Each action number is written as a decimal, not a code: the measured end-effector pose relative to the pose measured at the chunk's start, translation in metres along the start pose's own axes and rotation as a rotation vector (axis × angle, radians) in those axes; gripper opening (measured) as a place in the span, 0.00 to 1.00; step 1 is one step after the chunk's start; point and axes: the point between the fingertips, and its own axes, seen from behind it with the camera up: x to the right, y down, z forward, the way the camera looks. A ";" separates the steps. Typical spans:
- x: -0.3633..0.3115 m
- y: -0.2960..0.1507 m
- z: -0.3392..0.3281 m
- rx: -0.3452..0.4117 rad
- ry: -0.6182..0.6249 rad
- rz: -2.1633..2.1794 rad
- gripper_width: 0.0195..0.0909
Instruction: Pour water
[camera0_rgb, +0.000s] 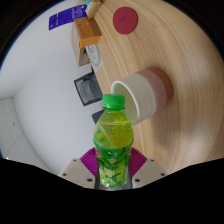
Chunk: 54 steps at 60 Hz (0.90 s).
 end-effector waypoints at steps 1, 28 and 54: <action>0.000 0.001 -0.001 -0.003 0.002 -0.006 0.24; -0.108 -0.024 -0.062 0.097 0.054 -1.131 0.26; -0.128 -0.225 -0.100 0.429 0.376 -1.725 0.26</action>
